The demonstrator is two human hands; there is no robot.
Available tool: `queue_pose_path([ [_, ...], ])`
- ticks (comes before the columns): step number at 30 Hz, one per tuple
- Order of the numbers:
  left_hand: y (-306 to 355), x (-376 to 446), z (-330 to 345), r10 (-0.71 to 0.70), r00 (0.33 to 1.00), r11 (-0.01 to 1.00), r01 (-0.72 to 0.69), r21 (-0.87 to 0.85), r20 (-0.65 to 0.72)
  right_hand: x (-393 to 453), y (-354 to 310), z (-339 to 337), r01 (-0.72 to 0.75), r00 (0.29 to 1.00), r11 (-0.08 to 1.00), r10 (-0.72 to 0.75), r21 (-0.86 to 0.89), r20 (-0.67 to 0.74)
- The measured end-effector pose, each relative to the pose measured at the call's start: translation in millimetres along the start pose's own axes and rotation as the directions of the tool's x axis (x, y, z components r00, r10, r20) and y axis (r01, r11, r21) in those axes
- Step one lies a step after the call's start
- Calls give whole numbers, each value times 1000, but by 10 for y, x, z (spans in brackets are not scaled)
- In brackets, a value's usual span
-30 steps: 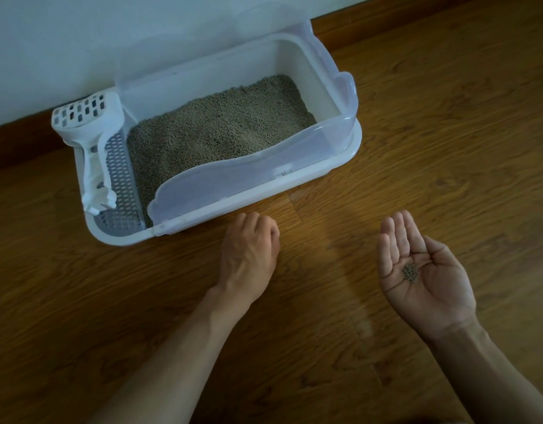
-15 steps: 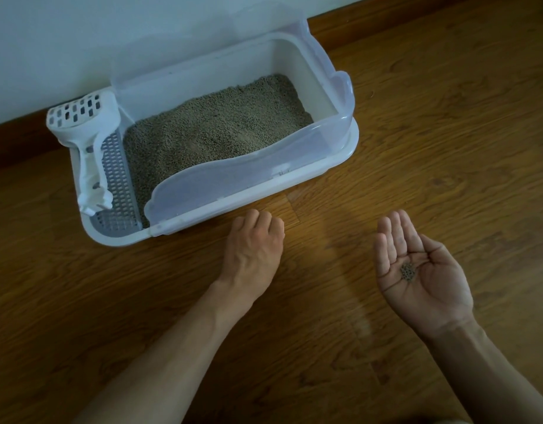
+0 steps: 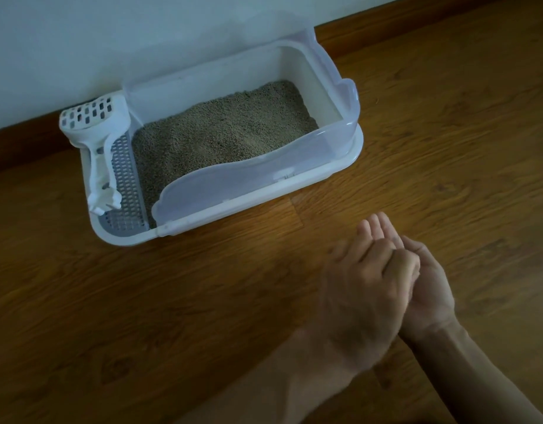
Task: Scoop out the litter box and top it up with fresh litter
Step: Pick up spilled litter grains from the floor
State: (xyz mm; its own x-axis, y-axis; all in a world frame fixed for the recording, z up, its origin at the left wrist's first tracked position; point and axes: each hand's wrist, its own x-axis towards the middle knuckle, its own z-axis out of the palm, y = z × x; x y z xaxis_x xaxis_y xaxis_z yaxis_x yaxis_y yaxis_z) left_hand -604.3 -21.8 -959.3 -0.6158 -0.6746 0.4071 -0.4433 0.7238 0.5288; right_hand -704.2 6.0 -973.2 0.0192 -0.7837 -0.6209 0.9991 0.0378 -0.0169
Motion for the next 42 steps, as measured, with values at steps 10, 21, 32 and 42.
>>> queue_pose_path([
  [10, -607, -209, -225, -275, 947, 956, 251, -153, -165, 29, -205, -84, 154, 979, 986, -160, -59, -123],
  [21, -1348, -351, -152, -352, 933, 931, 341, 128, 73, -31, -172, -14, 243, 969, 968, -244, -57, -22],
  [32, -1423, -275, -159, -297, 951, 932, 269, 243, 86, -86, -131, 6, 237, 965, 968, -244, -81, -97],
  [42, -1466, -267, -132, -156, 976, 895, 75, 439, 152, -97, -101, 49, 237, 963, 967, -246, -89, -110],
])
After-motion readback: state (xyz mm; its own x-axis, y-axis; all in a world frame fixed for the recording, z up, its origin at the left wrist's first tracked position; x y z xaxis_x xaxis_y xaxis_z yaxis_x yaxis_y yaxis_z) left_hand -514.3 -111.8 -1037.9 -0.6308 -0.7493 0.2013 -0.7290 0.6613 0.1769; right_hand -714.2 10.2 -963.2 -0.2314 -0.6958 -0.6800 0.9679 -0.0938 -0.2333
